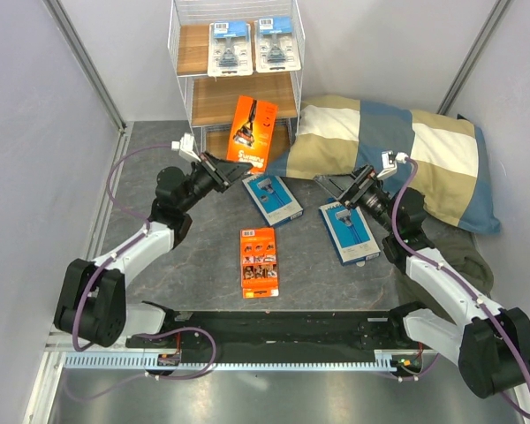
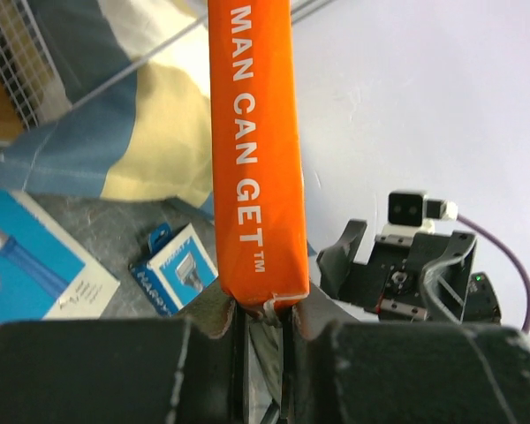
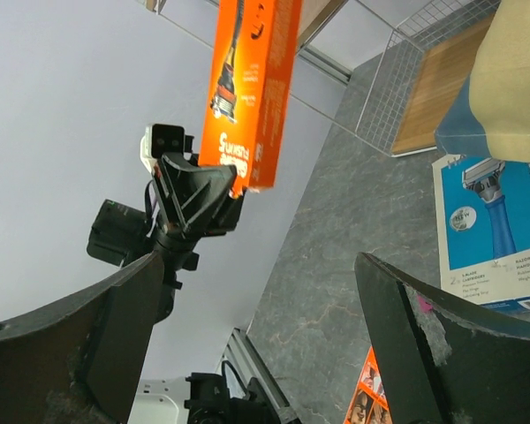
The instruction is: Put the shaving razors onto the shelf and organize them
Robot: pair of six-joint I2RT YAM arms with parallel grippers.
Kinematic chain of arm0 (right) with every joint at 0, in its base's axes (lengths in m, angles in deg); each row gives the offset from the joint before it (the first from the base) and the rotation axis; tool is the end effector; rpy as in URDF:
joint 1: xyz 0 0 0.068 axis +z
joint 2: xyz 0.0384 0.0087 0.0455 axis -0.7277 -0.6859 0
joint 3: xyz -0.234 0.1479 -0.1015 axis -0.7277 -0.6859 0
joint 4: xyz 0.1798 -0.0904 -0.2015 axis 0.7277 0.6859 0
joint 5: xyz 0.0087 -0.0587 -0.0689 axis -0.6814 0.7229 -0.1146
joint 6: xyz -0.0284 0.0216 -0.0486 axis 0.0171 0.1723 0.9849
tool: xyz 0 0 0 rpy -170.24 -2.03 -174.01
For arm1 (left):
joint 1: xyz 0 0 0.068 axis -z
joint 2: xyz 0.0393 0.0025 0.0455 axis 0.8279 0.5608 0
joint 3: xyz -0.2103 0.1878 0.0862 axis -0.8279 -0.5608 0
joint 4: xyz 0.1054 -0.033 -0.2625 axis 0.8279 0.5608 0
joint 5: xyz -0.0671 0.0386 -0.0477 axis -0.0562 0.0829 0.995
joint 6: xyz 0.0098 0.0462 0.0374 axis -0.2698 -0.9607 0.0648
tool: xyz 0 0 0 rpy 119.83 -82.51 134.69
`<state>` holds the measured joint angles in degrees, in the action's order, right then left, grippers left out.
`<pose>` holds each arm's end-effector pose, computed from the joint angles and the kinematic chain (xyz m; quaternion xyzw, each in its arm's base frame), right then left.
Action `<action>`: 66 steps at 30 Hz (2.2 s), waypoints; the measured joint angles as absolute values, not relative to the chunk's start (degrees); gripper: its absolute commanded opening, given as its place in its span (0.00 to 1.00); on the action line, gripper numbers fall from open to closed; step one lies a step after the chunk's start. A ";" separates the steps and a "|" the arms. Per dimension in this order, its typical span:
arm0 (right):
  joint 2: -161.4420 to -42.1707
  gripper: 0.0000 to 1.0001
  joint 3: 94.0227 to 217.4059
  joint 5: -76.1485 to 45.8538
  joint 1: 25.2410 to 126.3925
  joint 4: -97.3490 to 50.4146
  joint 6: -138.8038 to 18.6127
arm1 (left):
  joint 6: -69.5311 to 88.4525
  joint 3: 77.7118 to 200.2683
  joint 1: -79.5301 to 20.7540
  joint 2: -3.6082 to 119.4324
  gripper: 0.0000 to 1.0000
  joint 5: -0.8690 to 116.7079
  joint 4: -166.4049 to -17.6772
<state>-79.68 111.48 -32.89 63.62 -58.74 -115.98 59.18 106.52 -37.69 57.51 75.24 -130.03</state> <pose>0.2360 0.0918 0.3016 0.0993 0.6589 0.5799 0.4687 0.2928 -0.1165 0.2930 -0.0910 0.6739 -0.5742 0.4560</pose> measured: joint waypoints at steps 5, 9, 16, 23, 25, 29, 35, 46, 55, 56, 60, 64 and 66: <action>-79.66 0.98 111.32 -33.31 63.29 -58.67 -116.00 | 59.66 110.96 -39.66 60.35 0.02 75.26 -129.88; -79.66 0.98 110.80 -33.70 63.12 -58.67 -116.00 | 60.86 114.28 -41.14 63.78 0.02 75.26 -129.79; -79.51 0.98 109.79 -34.51 62.48 -57.82 -115.98 | 63.51 119.77 -43.83 69.49 0.02 75.26 -128.77; -78.72 0.98 109.29 -34.69 61.80 -56.47 -115.85 | 66.00 127.88 -45.65 74.82 0.05 75.33 -127.17; -78.57 0.98 109.18 -34.69 61.74 -56.25 -115.80 | 66.68 130.81 -45.91 76.76 0.06 75.46 -126.03; -78.02 0.98 108.72 -34.82 61.43 -55.77 -115.56 | 67.77 136.71 -46.19 80.70 0.07 75.48 -123.21; -77.17 0.98 108.20 -34.86 61.08 -55.22 -115.37 | 70.06 140.38 -46.92 83.08 0.09 74.61 -119.59; -76.69 0.98 107.41 -34.88 60.78 -54.39 -115.34 | 71.57 140.38 -46.83 84.79 0.51 73.45 -115.96; -76.25 0.98 106.56 -34.88 60.71 -53.93 -115.37 | 71.24 140.95 -46.83 84.79 0.67 73.45 -113.60; -76.23 0.98 106.52 -34.88 60.71 -53.93 -115.34 | 71.11 140.95 -46.83 84.79 0.67 73.56 -113.42; -76.10 0.98 106.21 -34.88 60.71 -53.91 -115.34 | 69.76 140.95 -46.87 84.55 0.70 73.69 -112.40; -75.90 0.98 105.71 -34.88 60.71 -53.80 -115.37 | 67.94 140.03 -46.92 83.47 0.87 73.73 -111.89; -75.88 0.98 105.60 -34.88 60.71 -53.78 -115.37 | 66.78 138.92 -46.92 82.14 0.91 73.73 -111.89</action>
